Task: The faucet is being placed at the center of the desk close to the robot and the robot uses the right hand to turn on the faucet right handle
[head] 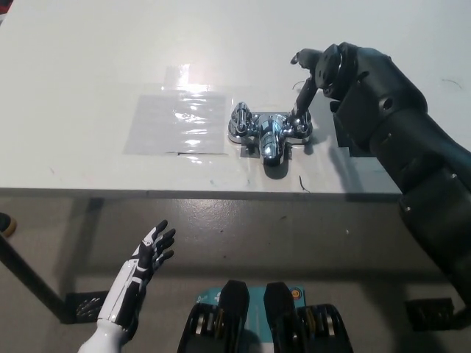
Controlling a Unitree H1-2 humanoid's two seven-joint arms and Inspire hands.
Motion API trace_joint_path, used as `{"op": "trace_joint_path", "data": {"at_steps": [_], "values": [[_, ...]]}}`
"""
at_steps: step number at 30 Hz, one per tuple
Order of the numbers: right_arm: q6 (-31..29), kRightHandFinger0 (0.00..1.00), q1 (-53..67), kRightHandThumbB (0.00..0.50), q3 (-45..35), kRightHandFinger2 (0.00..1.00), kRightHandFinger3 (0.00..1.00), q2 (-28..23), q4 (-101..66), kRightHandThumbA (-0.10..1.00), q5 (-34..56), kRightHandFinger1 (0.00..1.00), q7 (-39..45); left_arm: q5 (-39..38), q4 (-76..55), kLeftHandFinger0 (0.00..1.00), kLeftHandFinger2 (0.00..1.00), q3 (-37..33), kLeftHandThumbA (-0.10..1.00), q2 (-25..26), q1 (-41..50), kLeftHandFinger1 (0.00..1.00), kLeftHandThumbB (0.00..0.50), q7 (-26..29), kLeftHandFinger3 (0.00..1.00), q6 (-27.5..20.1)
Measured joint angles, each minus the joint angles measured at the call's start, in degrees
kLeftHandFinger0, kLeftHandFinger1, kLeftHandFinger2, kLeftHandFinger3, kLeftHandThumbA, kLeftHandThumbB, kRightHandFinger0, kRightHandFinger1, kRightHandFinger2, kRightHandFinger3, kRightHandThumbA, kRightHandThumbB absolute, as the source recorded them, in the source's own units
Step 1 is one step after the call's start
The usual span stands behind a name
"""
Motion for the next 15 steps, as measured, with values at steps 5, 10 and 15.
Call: {"op": "trace_joint_path", "data": {"at_steps": [5, 10, 15], "values": [[0.0, 1.0, 0.01, 0.4, 2.05, 1.0, 1.0, 0.14, 0.58, 1.0, -0.82, 1.0, 0.04, 0.01, -0.02, 1.0, 1.0, 0.0, 0.99, 0.02, -0.02, 1.0, 0.191, 0.0, 1.0, 0.05], [0.0, 1.0, 0.01, 0.4, 4.27, 1.0, 1.0, 0.02, 1.21, 0.99, -1.93, 1.0, 0.49, 0.01, -0.02, 1.0, 1.0, 0.01, 0.99, 0.06, -0.02, 1.0, 0.187, 0.0, 1.0, 0.05], [-0.32, 1.0, 0.01, 0.422, 5.95, 1.0, 1.0, -0.49, 1.5, 0.95, -2.82, 1.0, 1.31, 0.03, -0.09, 1.0, 1.0, 0.02, 0.99, 0.09, -0.02, 1.0, 0.19, 0.01, 1.0, 0.14]]}}
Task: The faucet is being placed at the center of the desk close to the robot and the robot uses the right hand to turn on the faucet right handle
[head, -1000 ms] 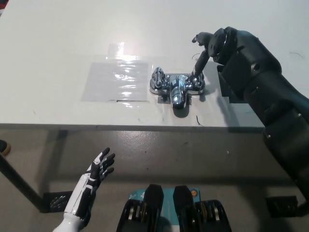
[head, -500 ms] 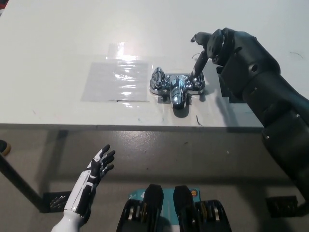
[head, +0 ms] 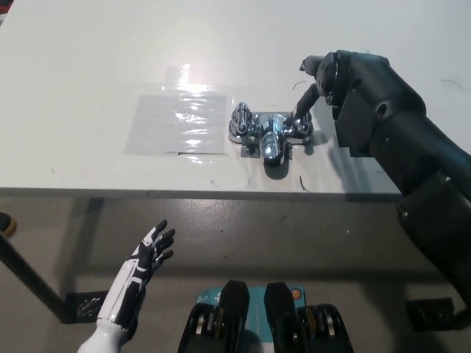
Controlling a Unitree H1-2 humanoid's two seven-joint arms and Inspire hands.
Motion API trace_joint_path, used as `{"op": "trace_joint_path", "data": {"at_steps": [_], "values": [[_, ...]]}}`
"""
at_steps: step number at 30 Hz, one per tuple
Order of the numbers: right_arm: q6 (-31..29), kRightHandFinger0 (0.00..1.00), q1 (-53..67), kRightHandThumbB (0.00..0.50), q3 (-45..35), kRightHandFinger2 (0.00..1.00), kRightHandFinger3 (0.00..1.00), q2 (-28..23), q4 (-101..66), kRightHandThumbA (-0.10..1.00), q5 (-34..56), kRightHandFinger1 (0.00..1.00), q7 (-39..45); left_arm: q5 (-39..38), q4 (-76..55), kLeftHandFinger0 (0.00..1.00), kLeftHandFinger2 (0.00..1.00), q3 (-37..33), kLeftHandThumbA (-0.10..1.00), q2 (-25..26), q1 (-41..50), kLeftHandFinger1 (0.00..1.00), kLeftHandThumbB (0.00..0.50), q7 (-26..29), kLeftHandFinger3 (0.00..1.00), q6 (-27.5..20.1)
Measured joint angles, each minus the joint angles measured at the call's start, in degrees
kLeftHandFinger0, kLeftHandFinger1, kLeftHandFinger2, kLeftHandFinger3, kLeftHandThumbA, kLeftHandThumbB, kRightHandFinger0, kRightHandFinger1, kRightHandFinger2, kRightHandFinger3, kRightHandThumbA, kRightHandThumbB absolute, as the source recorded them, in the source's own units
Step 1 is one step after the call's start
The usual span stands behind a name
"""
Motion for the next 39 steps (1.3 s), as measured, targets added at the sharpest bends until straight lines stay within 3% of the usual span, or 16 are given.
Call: {"op": "trace_joint_path", "data": {"at_steps": [3, 7, 10, 19, 23, 27, 29, 32, 35, 39], "values": [[-0.26, 1.0, 0.01, 0.396, 0.6, 1.0, 1.0, -0.69, 0.19, 0.92, -0.22, 1.0, 0.25, 0.09, -0.23, 1.0, 1.0, 0.0, 0.99, 0.0, 0.0, 1.0, 0.178, 0.0, 1.0, 0.09], [-0.47, 1.0, 0.0, 0.406, 0.97, 1.0, 1.0, -1.49, 0.21, 0.88, -0.46, 1.0, 0.43, 0.19, -0.23, 1.0, 1.0, 0.0, 0.99, 0.01, -0.02, 1.0, 0.173, 0.0, 1.0, 0.09], [-0.76, 1.0, 0.0, 0.398, 1.04, 1.0, 1.0, -1.66, 0.21, 0.91, -0.53, 1.0, 0.55, 0.29, -0.23, 1.0, 1.0, 0.01, 1.0, 0.03, -0.12, 1.0, 0.169, 0.0, 1.0, 0.09], [-1.98, 1.0, -0.08, 0.436, 2.68, 1.0, 1.0, -2.09, 0.27, 0.93, -1.69, 1.0, 1.85, 0.34, -0.23, 1.0, 1.0, 0.1, 0.98, 0.11, -0.22, 1.0, 0.176, 0.0, 1.0, 0.1], [-2.29, 1.0, -0.34, 0.427, 3.53, 1.0, 1.0, -2.09, 0.4, 1.0, -1.99, 1.0, 2.86, 0.34, -0.23, 1.0, 1.0, 0.12, 0.99, 0.25, -0.33, 1.0, 0.18, 0.0, 1.0, 0.09], [-2.28, 1.0, -0.72, 0.5, 3.53, 1.0, 1.0, -2.1, 0.5, 1.0, -2.24, 1.0, 3.89, 0.47, -0.29, 1.0, 1.0, 0.13, 0.99, 0.4, -0.39, 1.0, 0.175, 0.0, 1.0, 0.12], [-2.19, 1.0, -0.73, 0.495, 3.5, 1.0, 1.0, -2.1, 0.49, 1.0, -2.34, 1.0, 4.05, 0.49, -0.29, 1.0, 1.0, 0.14, 0.99, 0.4, -0.39, 1.0, 0.181, 0.0, 1.0, 0.11], [-2.29, 1.0, -0.75, 0.404, 3.51, 1.0, 1.0, -2.03, 0.47, 1.0, -2.41, 1.0, 4.96, 0.59, -0.29, 1.0, 1.0, 0.14, 1.0, 0.38, -0.44, 1.0, 0.19, 0.0, 1.0, 0.12], [-2.75, 1.0, -0.79, 0.404, 3.39, 1.0, 1.0, -1.57, 0.46, 0.98, -2.35, 1.0, 6.97, 0.62, -0.29, 1.0, 1.0, 0.14, 1.0, 0.38, -0.62, 1.0, 0.184, 0.0, 1.0, 0.12], [-3.08, 1.0, -0.79, 0.454, 3.34, 1.0, 1.0, -0.54, 0.38, 0.95, -2.45, 1.0, 8.83, 0.63, -0.31, 1.0, 1.0, 0.13, 1.0, 0.39, -1.12, 1.0, 0.189, 0.0, 1.0, 0.16]]}}
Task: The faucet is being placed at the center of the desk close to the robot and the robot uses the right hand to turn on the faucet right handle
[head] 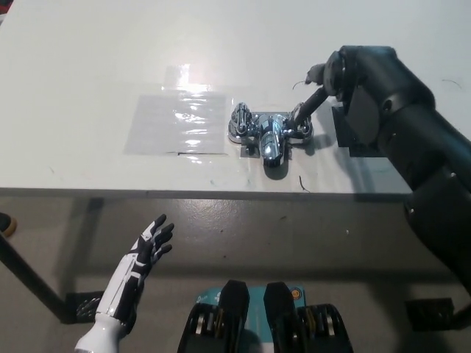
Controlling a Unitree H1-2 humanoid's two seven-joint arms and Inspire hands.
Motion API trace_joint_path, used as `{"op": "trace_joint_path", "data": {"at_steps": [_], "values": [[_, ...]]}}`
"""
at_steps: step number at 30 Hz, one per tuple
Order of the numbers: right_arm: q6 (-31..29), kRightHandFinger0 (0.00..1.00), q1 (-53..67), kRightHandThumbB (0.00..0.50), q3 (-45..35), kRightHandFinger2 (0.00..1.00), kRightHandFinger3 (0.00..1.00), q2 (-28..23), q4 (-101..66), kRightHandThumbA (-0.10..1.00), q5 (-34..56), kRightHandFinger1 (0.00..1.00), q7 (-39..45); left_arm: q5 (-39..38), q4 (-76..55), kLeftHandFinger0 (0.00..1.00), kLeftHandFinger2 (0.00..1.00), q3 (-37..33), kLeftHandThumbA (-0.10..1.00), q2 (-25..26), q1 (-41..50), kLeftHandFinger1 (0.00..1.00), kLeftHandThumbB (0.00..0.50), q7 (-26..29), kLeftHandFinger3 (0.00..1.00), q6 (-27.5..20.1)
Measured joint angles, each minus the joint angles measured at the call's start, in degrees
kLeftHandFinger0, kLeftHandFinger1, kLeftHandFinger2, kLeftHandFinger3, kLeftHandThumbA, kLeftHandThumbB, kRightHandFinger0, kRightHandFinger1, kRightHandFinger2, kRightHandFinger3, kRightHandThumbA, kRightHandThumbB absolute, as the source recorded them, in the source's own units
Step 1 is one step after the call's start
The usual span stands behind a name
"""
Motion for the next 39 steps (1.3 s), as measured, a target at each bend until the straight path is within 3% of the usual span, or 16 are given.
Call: {"op": "trace_joint_path", "data": {"at_steps": [1, 5, 9, 14, 16, 17, 20, 23, 25, 26, 30, 36, 39], "values": [[-0.16, 1.0, 0.0, 0.428, 0.14, 1.0, 1.0, 0.13, -0.1, 0.94, -0.09, 1.0, 0.32, 0.0, -0.05, 1.0, 1.0, 0.0, 1.0, 0.0, -0.08, 1.0, 0.187, 0.0, 1.0, 0.05], [-0.4, 1.0, 0.0, 0.488, 0.63, 1.0, 1.0, 0.05, -0.17, 0.85, -0.48, 1.0, 1.61, 0.0, -0.5, 1.0, 1.0, 0.01, 1.0, 0.08, -0.11, 1.0, 0.17, 0.0, 1.0, 0.26], [-0.36, 1.0, 0.0, 0.499, 0.9, 1.0, 1.0, -0.29, -0.27, 0.79, -1.21, 1.0, 1.92, 0.02, -0.76, 1.0, 1.0, 0.02, 1.0, 0.13, -0.12, 1.0, 0.156, 0.0, 1.0, 0.32], [-0.37, 1.0, 0.0, 0.496, 1.13, 1.0, 1.0, -0.58, -0.35, 0.79, -1.59, 1.0, 1.96, 0.02, -0.76, 1.0, 1.0, 0.05, 1.0, 0.14, -0.12, 1.0, 0.164, 0.0, 1.0, 0.32], [-0.37, 1.0, 0.0, 0.488, 1.13, 1.0, 1.0, -0.64, -0.35, 0.84, -1.66, 1.0, 1.93, 0.02, -0.76, 1.0, 1.0, 0.06, 1.0, 0.14, -0.12, 1.0, 0.162, 0.0, 1.0, 0.32], [-0.39, 1.0, 0.0, 0.465, 1.21, 1.0, 1.0, -0.67, -0.31, 0.84, -1.75, 1.0, 1.93, 0.02, -0.76, 1.0, 1.0, 0.06, 1.0, 0.13, -0.12, 1.0, 0.163, 0.0, 1.0, 0.32], [-0.42, 1.0, 0.0, 0.497, 1.73, 1.0, 1.0, -0.76, -0.25, 0.8, -2.23, 1.0, 1.78, 0.03, -0.76, 1.0, 1.0, 0.07, 1.0, 0.13, -0.12, 1.0, 0.169, 0.0, 1.0, 0.32], [-0.51, 1.0, 0.0, 0.479, 2.13, 1.0, 1.0, -0.96, -0.28, 0.77, -2.56, 1.0, 1.06, 0.03, -0.76, 1.0, 1.0, 0.07, 1.0, 0.14, -0.17, 1.0, 0.167, 0.0, 1.0, 0.32], [-0.53, 1.0, 0.0, 0.468, 2.38, 1.0, 1.0, -1.12, -0.26, 0.81, -2.73, 1.0, 1.02, 0.04, -0.76, 1.0, 1.0, 0.08, 1.0, 0.14, -0.28, 1.0, 0.167, 0.0, 1.0, 0.32], [-0.57, 1.0, 0.0, 0.456, 2.65, 1.0, 1.0, -1.21, -0.25, 0.88, -2.89, 1.0, 1.04, 0.03, -0.76, 1.0, 1.0, 0.09, 1.0, 0.14, -0.35, 1.0, 0.165, 0.0, 1.0, 0.32], [-1.14, 1.0, -0.02, 0.499, 4.4, 1.0, 1.0, -1.58, 0.03, 0.81, -3.84, 1.0, 1.26, 0.04, -0.76, 1.0, 1.0, 0.12, 1.0, 0.18, -0.66, 1.0, 0.168, 0.0, 1.0, 0.34], [-1.32, 1.0, -0.04, 0.5, 5.46, 1.0, 1.0, -2.11, 0.71, 0.68, -4.55, 1.0, 1.4, 0.04, -0.75, 1.0, 1.0, 0.14, 1.0, 0.22, -0.85, 1.0, 0.169, 0.0, 1.0, 0.34], [-1.31, 1.0, -0.04, 0.49, 5.87, 1.0, 1.0, -2.3, 1.22, 0.69, -4.98, 1.0, 1.36, 0.03, -0.75, 1.0, 1.0, 0.21, 1.0, 0.22, -0.88, 1.0, 0.167, 0.0, 1.0, 0.35]]}}
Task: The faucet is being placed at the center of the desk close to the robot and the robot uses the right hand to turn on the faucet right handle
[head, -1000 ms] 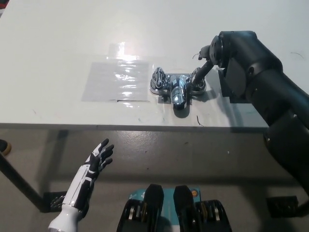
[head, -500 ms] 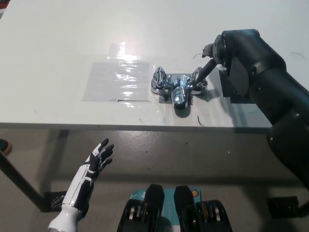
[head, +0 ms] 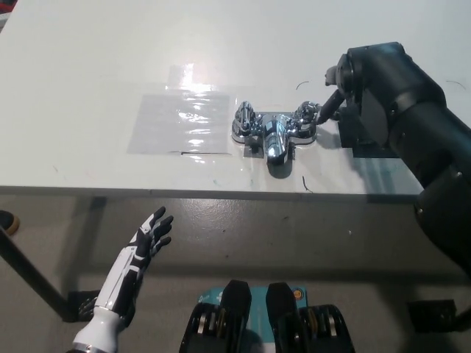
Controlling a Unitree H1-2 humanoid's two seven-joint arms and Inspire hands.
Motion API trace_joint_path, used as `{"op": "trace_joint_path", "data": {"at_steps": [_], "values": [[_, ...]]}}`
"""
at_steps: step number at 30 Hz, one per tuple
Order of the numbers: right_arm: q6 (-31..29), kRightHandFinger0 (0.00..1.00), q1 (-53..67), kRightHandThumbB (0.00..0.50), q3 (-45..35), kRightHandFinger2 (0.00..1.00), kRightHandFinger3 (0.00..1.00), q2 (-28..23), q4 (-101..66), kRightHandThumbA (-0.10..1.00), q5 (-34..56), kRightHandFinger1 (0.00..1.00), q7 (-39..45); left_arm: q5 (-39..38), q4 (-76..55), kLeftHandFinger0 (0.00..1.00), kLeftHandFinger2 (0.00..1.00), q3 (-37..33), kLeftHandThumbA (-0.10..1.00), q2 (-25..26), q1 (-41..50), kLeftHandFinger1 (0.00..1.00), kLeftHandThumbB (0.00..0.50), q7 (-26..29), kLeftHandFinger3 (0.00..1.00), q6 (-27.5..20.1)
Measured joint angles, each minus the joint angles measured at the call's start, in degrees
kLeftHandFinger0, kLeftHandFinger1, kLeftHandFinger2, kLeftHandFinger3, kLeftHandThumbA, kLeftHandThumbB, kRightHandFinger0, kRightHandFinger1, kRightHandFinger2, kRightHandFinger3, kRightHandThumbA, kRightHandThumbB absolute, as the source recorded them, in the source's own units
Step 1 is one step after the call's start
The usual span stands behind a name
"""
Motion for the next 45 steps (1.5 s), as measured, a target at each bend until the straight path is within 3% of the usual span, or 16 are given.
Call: {"op": "trace_joint_path", "data": {"at_steps": [4, 8, 11, 16, 19, 22, 24, 26, 28, 30, 32, 34, 38, 41, 43, 45], "values": [[-0.09, 1.0, 0.0, 0.493, 0.68, 1.0, 1.0, -0.69, 0.57, 0.74, -0.65, 1.0, 0.75, 0.0, 0.0, 1.0, 1.0, 0.02, 1.0, 0.01, 0.0, 1.0, 0.149, 0.0, 1.0, 0.01], [-0.13, 1.0, 0.03, 0.5, 0.69, 1.0, 1.0, -1.67, 0.72, 0.62, -0.94, 1.0, 0.95, 0.0, 0.0, 1.0, 1.0, 0.01, 1.0, 0.01, 0.0, 1.0, 0.145, 0.0, 1.0, 0.03], [-0.12, 1.0, 0.31, 0.483, 0.1, 1.0, 1.0, -2.7, -0.01, 0.66, -1.02, 1.0, -0.11, 0.0, 0.0, 1.0, 1.0, 0.01, 1.0, 0.01, 0.0, 1.0, 0.143, 0.0, 1.0, 0.04], [-0.07, 1.0, 0.34, 0.5, -0.16, 1.0, 1.0, -4.05, -0.12, 0.69, -1.35, 1.0, -1.8, 0.04, 0.0, 1.0, 1.0, -0.01, 1.0, 0.03, -0.01, 1.0, 0.139, 0.0, 1.0, 0.04], [-0.07, 1.0, 0.34, 0.5, -0.73, 1.0, 1.0, -4.46, -0.12, 0.6, -1.34, 1.0, -1.55, 0.06, 0.0, 1.0, 1.0, -0.02, 1.0, 0.03, -0.01, 1.0, 0.132, 0.0, 1.0, 0.04], [-0.09, 1.0, 0.33, 0.453, -1.95, 1.0, 1.0, -4.64, -0.12, 0.73, -1.1, 1.0, -0.53, 0.03, 0.0, 1.0, 1.0, -0.02, 1.0, 0.02, -0.01, 1.0, 0.135, 0.0, 1.0, 0.04], [-0.23, 1.0, 0.33, 0.481, -1.96, 1.0, 1.0, -5.03, -0.48, 0.76, -1.15, 1.0, 0.08, 0.02, 0.0, 1.0, 1.0, -0.02, 1.0, 0.02, -0.01, 1.0, 0.138, 0.0, 1.0, 0.04], [-0.33, 1.0, 0.33, 0.473, -1.98, 1.0, 1.0, -5.91, -1.68, 0.74, -1.28, 1.0, 0.19, 0.03, 0.0, 1.0, 1.0, -0.01, 1.0, 0.03, -0.01, 1.0, 0.139, -0.01, 1.0, 0.04], [-0.13, 1.0, 0.33, 0.393, -3.07, 1.0, 1.0, -7.63, -4.71, 0.7, -1.27, 1.0, 0.04, 0.03, 0.0, 1.0, 1.0, 0.0, 1.0, 0.04, -0.01, 1.0, 0.138, 0.0, 1.0, 0.05], [0.43, 1.0, 0.39, 0.291, -5.34, 1.0, 1.0, -10.06, -9.56, 0.78, -1.12, 1.0, -0.14, 0.03, 0.02, 1.0, 1.0, 0.01, 1.0, 0.04, 0.0, 1.0, 0.136, 0.0, 1.0, 0.06], [1.27, 1.0, 0.94, 0.249, -7.35, 1.0, 1.0, -12.35, -15.13, 0.85, -1.09, 1.0, -0.14, 0.02, 0.13, 1.0, 1.0, 0.01, 1.0, 0.01, 0.01, 1.0, 0.133, 0.0, 1.0, 0.07], [1.77, 1.0, 2.03, 0.25, -8.79, 1.0, 1.0, -13.7, -19.16, 1.0, -1.1, 1.0, -0.11, 0.02, 0.19, 1.0, 1.0, 0.0, 1.0, -0.03, 0.01, 1.0, 0.135, 0.0, 1.0, 0.07], [2.61, 1.0, 6.33, 0.3, -12.95, 1.0, 1.0, -16.21, -28.01, 1.0, -1.15, 1.0, 0.26, 0.0, 0.32, 1.0, 1.0, 0.01, 0.99, -0.04, 0.02, 1.0, 0.133, 0.0, 1.0, 0.08], [2.83, 1.0, 11.31, 0.273, -16.66, 1.0, 1.0, -17.44, -35.27, 1.0, -1.18, 1.0, 0.98, 0.0, 0.56, 1.0, 1.0, 0.01, 0.98, -0.07, 0.02, 1.0, 0.139, 0.01, 1.0, 0.09], [2.91, 1.0, 14.43, 0.226, -18.63, 1.0, 1.0, -17.84, -39.26, 1.0, -1.18, 1.0, 1.35, -0.01, 0.8, 1.0, 1.0, 0.01, 0.98, -0.09, 0.02, 1.0, 0.147, 0.01, 1.0, 0.1], [2.97, 1.0, 17.42, 0.232, -20.44, 1.0, 1.0, -18.06, -42.67, 1.0, -1.16, 1.0, 1.63, -0.01, 1.14, 1.0, 1.0, 0.01, 0.97, -0.09, 0.02, 1.0, 0.146, 0.01, 1.0, 0.1]]}}
